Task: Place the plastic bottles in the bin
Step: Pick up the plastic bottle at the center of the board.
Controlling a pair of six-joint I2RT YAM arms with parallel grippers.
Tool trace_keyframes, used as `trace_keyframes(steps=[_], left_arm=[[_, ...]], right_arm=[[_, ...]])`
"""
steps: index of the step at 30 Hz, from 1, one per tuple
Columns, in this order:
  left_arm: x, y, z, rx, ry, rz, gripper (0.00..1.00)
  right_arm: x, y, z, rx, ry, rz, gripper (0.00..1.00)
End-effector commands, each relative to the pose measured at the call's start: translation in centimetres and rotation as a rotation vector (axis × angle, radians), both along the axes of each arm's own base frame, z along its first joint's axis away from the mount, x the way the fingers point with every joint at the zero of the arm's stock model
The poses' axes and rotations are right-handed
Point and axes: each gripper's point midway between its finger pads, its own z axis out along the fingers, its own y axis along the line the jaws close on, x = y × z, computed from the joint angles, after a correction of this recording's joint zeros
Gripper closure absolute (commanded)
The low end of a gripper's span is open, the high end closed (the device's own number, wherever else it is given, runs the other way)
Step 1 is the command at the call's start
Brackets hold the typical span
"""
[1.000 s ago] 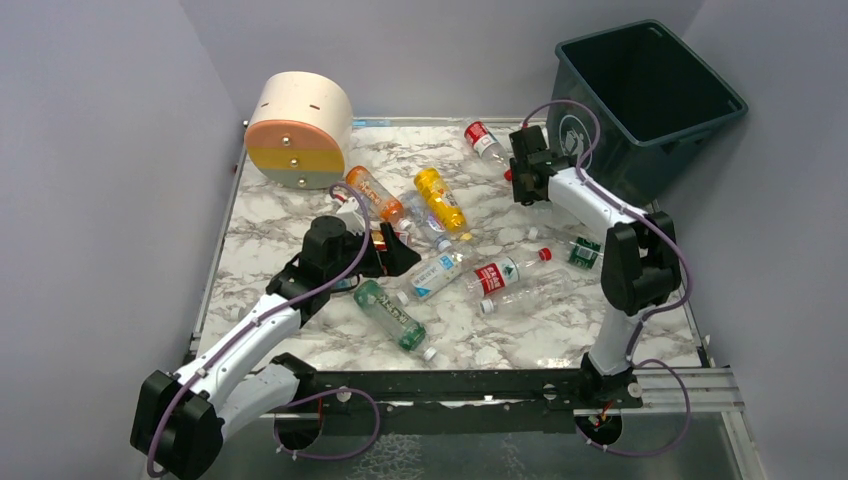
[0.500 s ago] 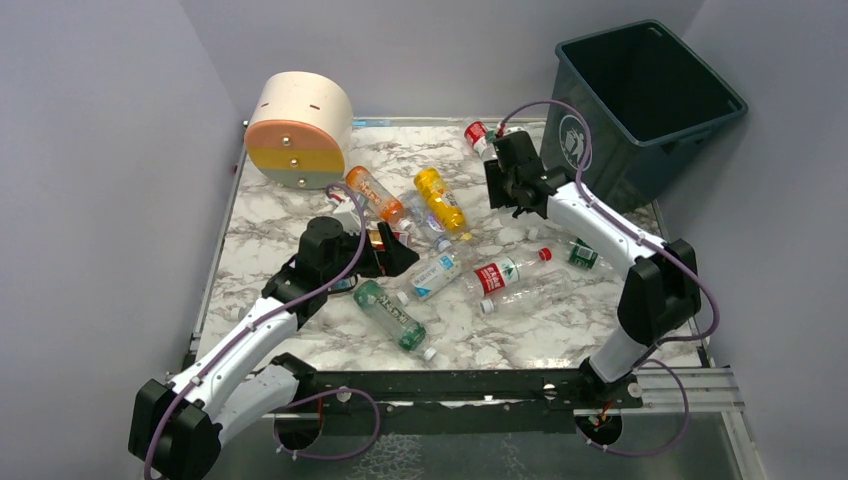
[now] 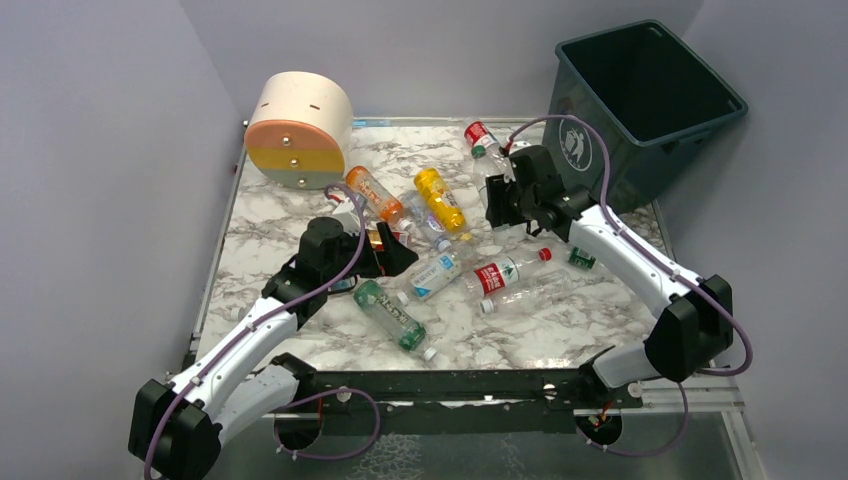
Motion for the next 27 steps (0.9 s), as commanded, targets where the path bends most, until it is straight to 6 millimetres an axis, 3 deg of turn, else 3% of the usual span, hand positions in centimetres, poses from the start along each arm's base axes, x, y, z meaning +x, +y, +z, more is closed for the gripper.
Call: trace_keyframes(steps=[1,17,27], left_arm=[[0.4,0.0,0.3,-0.012,-0.009,0.024,0.01],[-0.4,-1.6,0.0,-0.083,0.0,-0.066,0.01],[-0.2,-2.3,-0.3,-0.102,0.015,-0.082,0.01]], right_arm=[[-1.5,1.3,0.2,0.077,0.021,0.057,0.42],[-2.9,2.4,-0.4,0.14,0.053,0.114,0.41],[-3.0,2.9,3.0,0.182,0.003,0.142,0.41]])
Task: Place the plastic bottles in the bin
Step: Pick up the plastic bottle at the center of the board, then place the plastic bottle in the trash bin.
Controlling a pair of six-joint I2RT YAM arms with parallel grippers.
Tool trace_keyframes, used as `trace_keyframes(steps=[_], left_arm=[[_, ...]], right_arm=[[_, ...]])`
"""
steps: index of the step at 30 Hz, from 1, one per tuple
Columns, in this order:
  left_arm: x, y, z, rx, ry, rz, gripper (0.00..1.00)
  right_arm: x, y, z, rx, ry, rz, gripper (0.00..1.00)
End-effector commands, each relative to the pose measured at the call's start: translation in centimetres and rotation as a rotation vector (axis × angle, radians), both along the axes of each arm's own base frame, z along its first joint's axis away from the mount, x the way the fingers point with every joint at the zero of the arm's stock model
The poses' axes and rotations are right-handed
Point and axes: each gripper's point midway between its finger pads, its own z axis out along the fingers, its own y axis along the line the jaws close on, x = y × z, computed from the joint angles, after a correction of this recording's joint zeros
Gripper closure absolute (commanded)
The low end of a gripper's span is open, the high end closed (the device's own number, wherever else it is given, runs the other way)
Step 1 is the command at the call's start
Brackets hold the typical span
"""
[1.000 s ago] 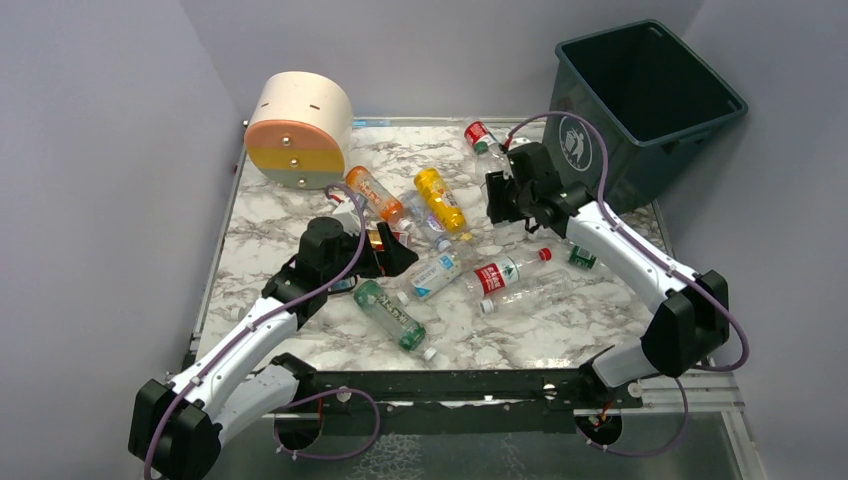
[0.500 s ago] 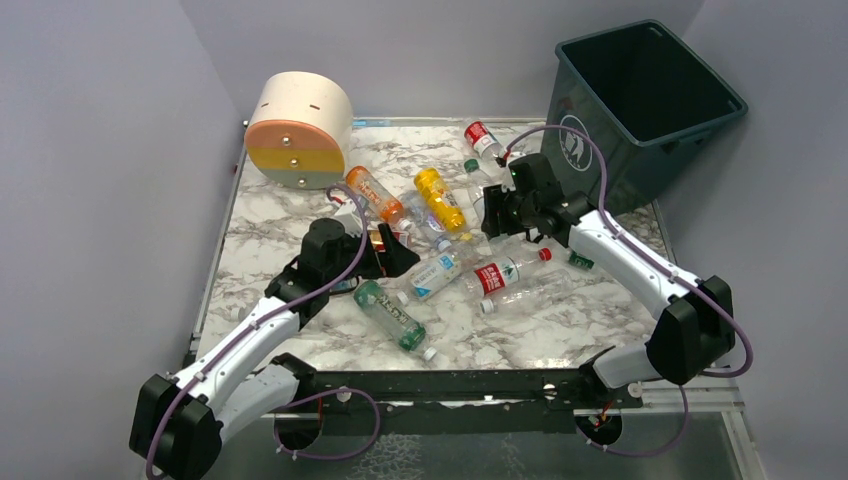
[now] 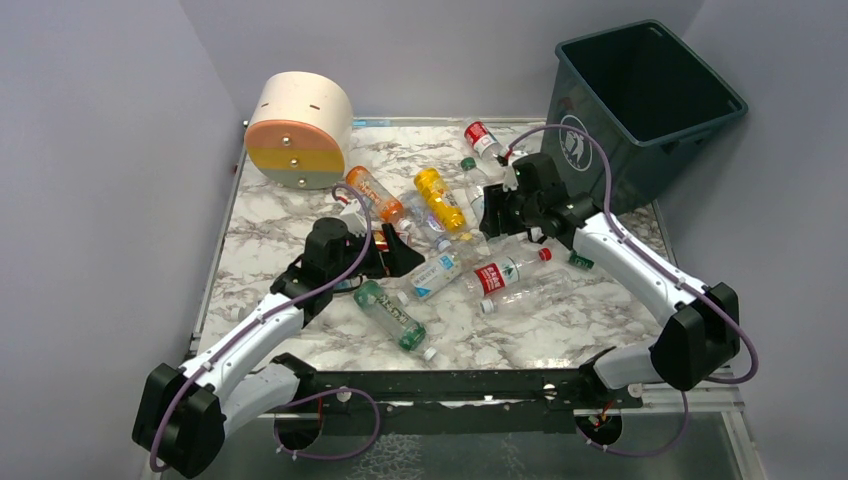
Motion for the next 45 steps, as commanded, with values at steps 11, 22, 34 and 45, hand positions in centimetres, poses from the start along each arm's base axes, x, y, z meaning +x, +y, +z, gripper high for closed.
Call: trace_keyframes(steps=[11,22,34,45], left_arm=[[-0.4,-1.0,-0.6,-0.025,-0.001,-0.037,0.01],[-0.5,-0.9,-0.9,-0.016,0.006,-0.035,0.01],[-1.0,-0.6,-0.8,-0.018,0.003,-0.035,0.01],[-1.0,-0.5,-0.6,-0.005,-0.001,-0.035,0.01]], right_arm=[[0.6,1.8,10.1,0.151,-0.173,0.043,0.41],[5.2,1.1,17.2,0.119,-0.357,-0.069,0.4],[12.5,-2.3,22.5,0.056,-0.485,-0.247,0.36],[16.2,-10.6,27.0,0.186,-0.543,-0.392,0.36]])
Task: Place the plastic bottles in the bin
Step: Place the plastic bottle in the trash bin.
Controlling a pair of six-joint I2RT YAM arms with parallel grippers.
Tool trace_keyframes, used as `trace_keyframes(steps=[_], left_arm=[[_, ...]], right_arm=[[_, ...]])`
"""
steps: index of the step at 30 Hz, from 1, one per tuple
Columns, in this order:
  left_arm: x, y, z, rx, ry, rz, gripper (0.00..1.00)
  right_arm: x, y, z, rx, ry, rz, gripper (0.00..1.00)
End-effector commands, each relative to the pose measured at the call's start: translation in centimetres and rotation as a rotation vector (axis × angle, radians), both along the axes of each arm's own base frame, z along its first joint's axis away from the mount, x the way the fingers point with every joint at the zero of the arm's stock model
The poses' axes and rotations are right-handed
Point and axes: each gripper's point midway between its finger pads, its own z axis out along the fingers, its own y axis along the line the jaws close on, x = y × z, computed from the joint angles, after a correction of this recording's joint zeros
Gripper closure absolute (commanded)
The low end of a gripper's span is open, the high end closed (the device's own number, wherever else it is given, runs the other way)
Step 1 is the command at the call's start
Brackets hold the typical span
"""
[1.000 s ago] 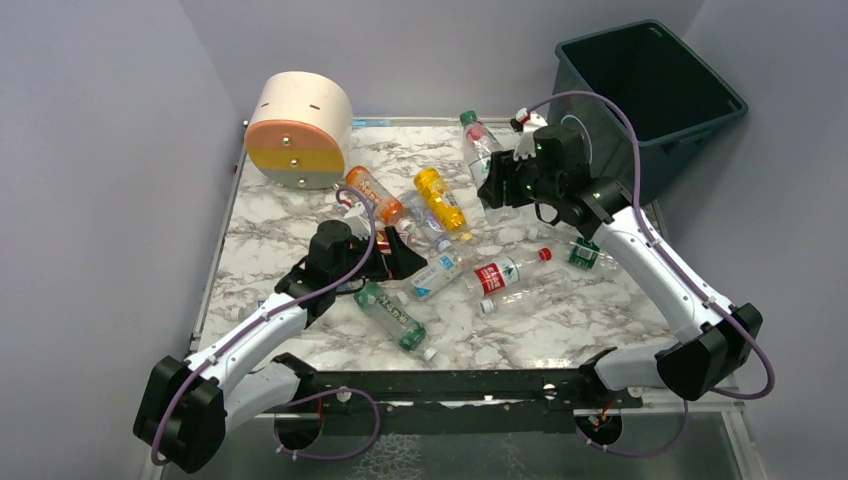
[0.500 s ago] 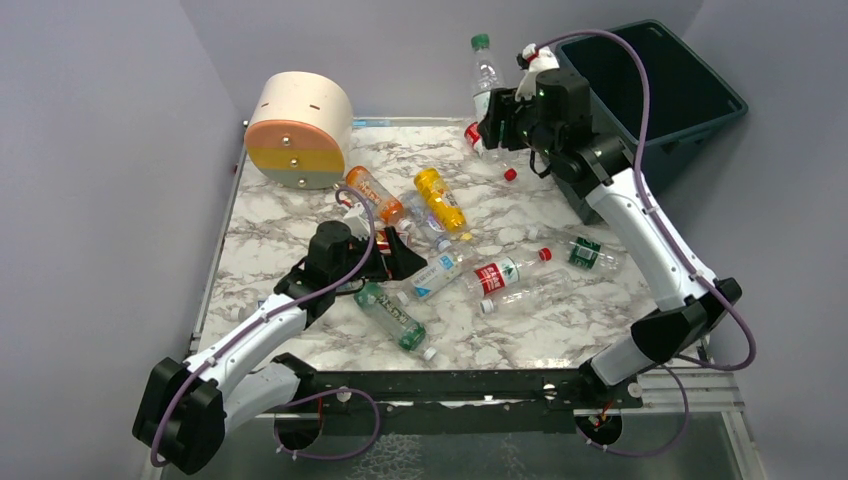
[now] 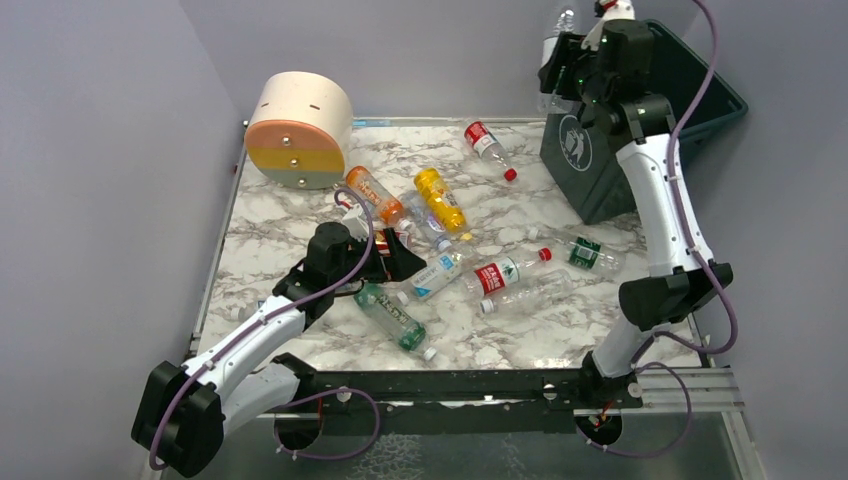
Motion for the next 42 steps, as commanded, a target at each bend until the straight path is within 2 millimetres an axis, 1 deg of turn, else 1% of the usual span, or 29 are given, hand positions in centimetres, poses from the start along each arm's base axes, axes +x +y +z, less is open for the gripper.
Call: trace_keyframes(steps=[1,4,8,13,18,24,29,32,37,42], left_arm=[[-0.3,-0.1,0.3,0.005,-0.018,-0.017,0.01],[-0.3,-0.1,0.2,0.008,-0.013,-0.018,0.01],[-0.2,-0.2,0.2,0.009,-0.011,-0.022,0.01],[-0.3,-0.1,0.2,0.014,-0.01,-0.024,0.01],[-0.4,-0.1,0.0,0.02,-0.006,-0.024,0.01],[-0.3,-0.1,0.2,0.022,-0.008,-0.026,0.01],[-0.3,-0.1,0.1,0.024,-0.007,-0.028,0.01],[-0.3,-0.1,0.1,0.023,-0.005,-0.028,0.01],[-0.3,-0.1,-0.1,0.025,-0.002,-0.026,0.01],[-0.4,0.0,-0.3,0.026,0.003,-0.025,0.01]], right_arm=[[0.1,-3.1,2.7,0.086,-0.05,-0.014,0.36],[0.2,-5.4,3.0,0.104,-0.055,-0.045,0.36],[0.1,-8.2,2.8,0.136,-0.055,-0.08,0.36],[-0.3,-10.8,2.9,0.198,-0.06,-0.09,0.36],[-0.6,-12.9,2.6,0.256,-0.056,-0.103,0.36],[-0.7,-14.8,2.1,0.282,-0.05,-0.131,0.36],[-0.6,-16.2,2.1,0.297,-0.049,-0.154,0.36],[-0.4,-16.5,1.8,0.297,-0.039,-0.161,0.36],[-0.2,-17.0,0.5,0.293,-0.016,-0.181,0.36],[-0.2,-17.5,-0.3,0.279,-0.002,-0.21,0.35]])
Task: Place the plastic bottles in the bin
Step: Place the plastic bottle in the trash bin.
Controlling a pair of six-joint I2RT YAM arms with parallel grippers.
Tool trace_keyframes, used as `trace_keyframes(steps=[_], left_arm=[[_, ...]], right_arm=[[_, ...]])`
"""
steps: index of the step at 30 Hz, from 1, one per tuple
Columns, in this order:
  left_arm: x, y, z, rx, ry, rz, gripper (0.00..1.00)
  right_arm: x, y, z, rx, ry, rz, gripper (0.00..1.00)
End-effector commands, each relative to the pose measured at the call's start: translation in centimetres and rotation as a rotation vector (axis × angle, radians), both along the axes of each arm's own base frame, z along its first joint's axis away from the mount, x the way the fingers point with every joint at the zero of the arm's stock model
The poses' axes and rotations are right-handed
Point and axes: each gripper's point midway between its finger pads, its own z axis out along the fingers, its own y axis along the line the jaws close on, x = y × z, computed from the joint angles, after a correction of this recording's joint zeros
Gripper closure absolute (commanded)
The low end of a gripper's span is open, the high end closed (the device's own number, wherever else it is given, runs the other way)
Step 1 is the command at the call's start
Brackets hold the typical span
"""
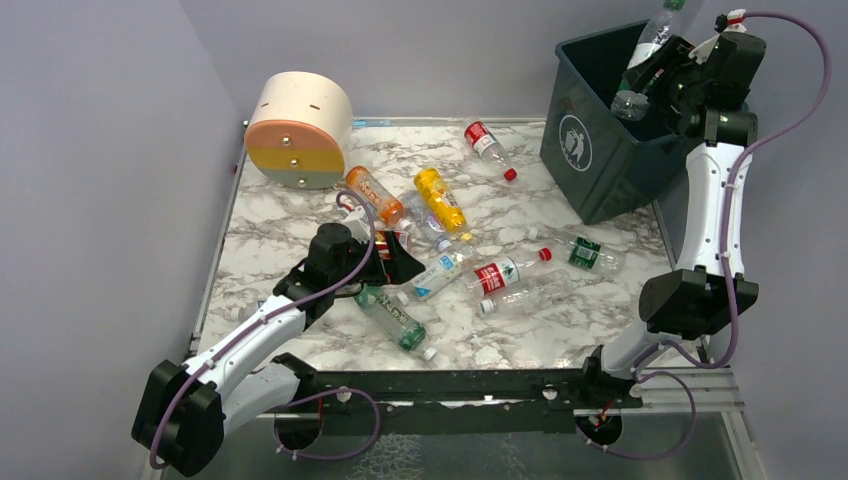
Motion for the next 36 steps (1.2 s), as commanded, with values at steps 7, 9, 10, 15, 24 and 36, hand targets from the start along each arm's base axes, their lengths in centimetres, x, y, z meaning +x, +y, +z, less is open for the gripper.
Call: trace_keyframes(steps=[7,9,10,15,24,36], left_arm=[[0.1,-0.3,0.7,-0.007,-0.024,-0.015,0.01],[0.1,-0.4,0.8,-0.009,-0.025,-0.014,0.01],[0.1,-0.4,0.8,-0.01,-0.024,-0.016,0.01],[0.0,-0.3,0.6,-0.009,-0.021,-0.014,0.01],[0.0,-0.3,0.6,-0.012,-0.018,-0.011,0.01],[-0.5,0.0,0.2,-0.024,-0.013,0.001,0.01]], right_arm=[[0.1,-0.9,-1.3,-0.011,0.02,-0.031,0.29],[0.1,-0.9,-1.5,-0.009,0.023,-0.033,0.29],[0.1,-0.9,-1.6,-0.009,0.025,-0.033,0.29],[-0.1,-0.8,-1.5,-0.005,0.023,-0.035,0.28],[-0.9,0.0,-0.9,0.017,0.008,-0.005,0.28],[-3.4,4.7,1.4,0.093,-0.057,0.201,0.21]])
